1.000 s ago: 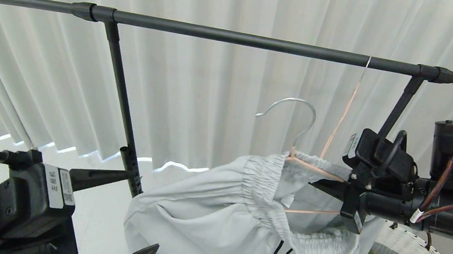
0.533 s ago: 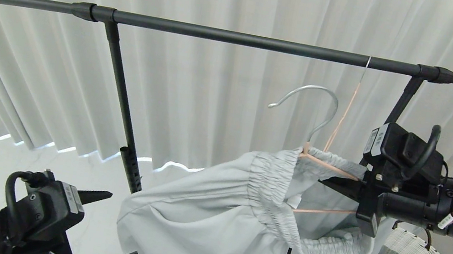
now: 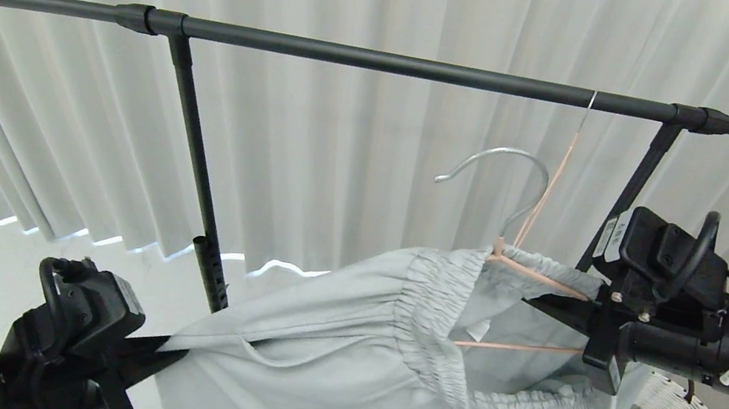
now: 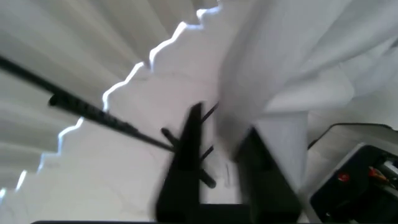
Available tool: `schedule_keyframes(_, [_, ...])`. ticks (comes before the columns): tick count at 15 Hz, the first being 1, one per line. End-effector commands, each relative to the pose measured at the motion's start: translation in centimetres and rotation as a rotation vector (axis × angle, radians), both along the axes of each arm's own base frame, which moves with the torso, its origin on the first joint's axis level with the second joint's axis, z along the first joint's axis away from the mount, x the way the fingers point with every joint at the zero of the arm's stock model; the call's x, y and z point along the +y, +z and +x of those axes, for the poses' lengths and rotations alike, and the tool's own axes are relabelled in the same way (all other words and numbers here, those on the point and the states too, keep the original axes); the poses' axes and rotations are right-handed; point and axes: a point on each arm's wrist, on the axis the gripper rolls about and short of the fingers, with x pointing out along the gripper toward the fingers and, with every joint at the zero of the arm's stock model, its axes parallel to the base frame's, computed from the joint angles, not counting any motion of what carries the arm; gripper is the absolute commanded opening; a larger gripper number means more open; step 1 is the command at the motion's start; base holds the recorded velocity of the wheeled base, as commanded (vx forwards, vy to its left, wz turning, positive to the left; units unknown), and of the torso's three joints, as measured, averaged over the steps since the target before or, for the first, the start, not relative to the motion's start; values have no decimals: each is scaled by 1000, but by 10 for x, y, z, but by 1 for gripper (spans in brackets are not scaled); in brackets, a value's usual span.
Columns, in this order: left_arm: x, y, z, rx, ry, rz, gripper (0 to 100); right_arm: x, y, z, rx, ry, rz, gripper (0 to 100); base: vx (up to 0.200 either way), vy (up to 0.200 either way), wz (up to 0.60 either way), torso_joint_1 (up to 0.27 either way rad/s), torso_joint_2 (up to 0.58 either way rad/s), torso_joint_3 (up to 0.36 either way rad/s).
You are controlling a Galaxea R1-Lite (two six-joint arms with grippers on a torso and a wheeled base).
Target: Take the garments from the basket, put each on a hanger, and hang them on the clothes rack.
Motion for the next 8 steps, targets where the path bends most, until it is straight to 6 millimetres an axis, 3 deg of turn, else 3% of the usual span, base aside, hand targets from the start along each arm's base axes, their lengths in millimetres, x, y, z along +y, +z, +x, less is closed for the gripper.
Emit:
schedule_keyframes(1, [16,-3,2,6,126,17,0,-5,4,-5,-4,-12,0,0,0,0,0,0,0,0])
schedule_keyframes(3, [25,-5,2,11,204,35,0,-9,5,-9,4,-20,-5,0,0,0,0,0,0,0])
schedule_keyframes(8, [23,1,-5,-34,177,30,0,-9,6,-8,27,-69,10,0,0,0,0,0,0,0])
